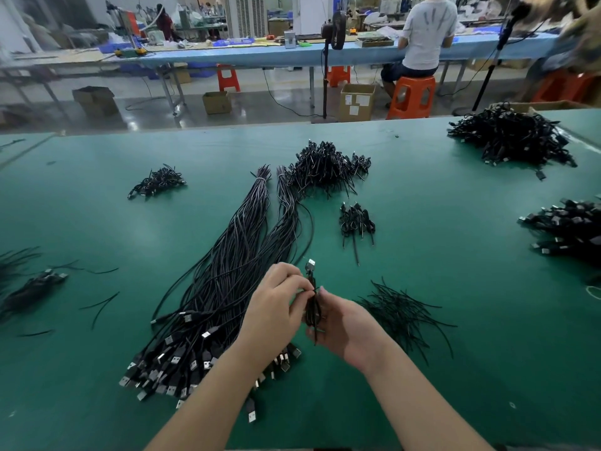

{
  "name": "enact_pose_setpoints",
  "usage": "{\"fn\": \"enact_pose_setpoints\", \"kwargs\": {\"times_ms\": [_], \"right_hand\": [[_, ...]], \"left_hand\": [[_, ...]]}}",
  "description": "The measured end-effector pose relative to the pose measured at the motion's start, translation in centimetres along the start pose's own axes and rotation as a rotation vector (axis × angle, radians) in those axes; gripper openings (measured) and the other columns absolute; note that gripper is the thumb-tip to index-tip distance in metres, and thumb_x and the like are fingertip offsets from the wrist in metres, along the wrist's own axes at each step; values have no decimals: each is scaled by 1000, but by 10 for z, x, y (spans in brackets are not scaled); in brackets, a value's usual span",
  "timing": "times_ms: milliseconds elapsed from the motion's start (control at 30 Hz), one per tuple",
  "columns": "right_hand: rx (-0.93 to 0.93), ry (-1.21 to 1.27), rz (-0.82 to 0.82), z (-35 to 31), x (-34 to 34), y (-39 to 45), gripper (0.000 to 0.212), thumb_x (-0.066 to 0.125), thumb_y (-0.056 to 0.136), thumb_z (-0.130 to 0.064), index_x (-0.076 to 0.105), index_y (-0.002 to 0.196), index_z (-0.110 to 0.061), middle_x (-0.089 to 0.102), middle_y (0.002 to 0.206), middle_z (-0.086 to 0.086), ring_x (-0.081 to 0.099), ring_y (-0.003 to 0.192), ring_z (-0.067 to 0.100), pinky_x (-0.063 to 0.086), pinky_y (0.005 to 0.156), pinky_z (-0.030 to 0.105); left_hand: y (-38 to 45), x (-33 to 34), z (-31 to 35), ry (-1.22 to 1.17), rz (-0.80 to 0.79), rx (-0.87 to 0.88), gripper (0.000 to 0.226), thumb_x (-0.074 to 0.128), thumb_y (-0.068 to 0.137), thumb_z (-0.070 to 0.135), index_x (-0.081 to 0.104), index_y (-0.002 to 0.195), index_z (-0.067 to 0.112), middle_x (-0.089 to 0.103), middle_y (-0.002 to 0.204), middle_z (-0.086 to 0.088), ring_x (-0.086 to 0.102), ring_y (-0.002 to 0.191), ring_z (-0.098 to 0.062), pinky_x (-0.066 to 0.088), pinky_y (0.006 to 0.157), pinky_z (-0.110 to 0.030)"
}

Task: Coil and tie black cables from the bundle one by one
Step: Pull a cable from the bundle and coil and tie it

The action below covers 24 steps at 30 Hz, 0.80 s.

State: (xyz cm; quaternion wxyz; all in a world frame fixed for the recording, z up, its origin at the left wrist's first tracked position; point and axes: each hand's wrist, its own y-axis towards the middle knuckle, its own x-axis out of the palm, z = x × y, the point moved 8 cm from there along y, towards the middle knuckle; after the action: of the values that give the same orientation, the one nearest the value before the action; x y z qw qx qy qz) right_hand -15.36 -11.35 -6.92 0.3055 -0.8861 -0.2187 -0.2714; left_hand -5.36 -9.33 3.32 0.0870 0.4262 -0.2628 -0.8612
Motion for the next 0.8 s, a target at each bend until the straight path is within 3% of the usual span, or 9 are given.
{"fn": "enact_pose_setpoints", "kwargs": {"times_ms": [100, 233, 433, 567, 800], "right_hand": [[-56, 37, 46, -3, 1, 4, 25, 59, 94, -28, 68, 107, -8, 62, 83, 5, 56, 72, 15, 47, 67, 29], [-142, 1, 84, -14, 0, 3, 22, 68, 86, -25, 77, 95, -7, 66, 81, 8, 58, 71, 17, 49, 66, 29], [-192, -44, 53, -21, -3, -1, 12, 73, 78, -21, 79, 83, -12, 66, 77, 7, 60, 66, 15, 54, 61, 28], [-187, -81, -11, -22, -4, -3, 19, 70, 81, -16, 76, 95, -5, 69, 83, 8, 63, 71, 16, 55, 66, 28], [-248, -220, -7, -27, -7, -6, 11, 68, 86, -9, 71, 92, -1, 72, 89, 10, 68, 84, 17, 56, 80, 26]], "left_hand": [[3, -7, 5, 118, 55, 26, 7, 75, 86, 8, 69, 88, 8, 57, 94, 0, 53, 93, -19, 50, 85, -36], [4, -10, 4, 142, 42, 3, 6, 75, 87, 12, 70, 87, 9, 59, 90, 2, 54, 87, -18, 51, 79, -32], [3, -4, -10, -13, -99, -221, 7, 71, 92, 25, 74, 93, 18, 68, 85, 12, 62, 79, -6, 55, 76, -32], [0, -1, -16, -79, -163, -339, 6, 73, 91, 26, 75, 91, 21, 70, 78, 13, 64, 75, -4, 55, 73, -30], [-5, 12, -24, -74, -323, -457, 15, 70, 93, 28, 66, 78, 29, 64, 66, 14, 58, 60, 1, 44, 55, -14]]}}
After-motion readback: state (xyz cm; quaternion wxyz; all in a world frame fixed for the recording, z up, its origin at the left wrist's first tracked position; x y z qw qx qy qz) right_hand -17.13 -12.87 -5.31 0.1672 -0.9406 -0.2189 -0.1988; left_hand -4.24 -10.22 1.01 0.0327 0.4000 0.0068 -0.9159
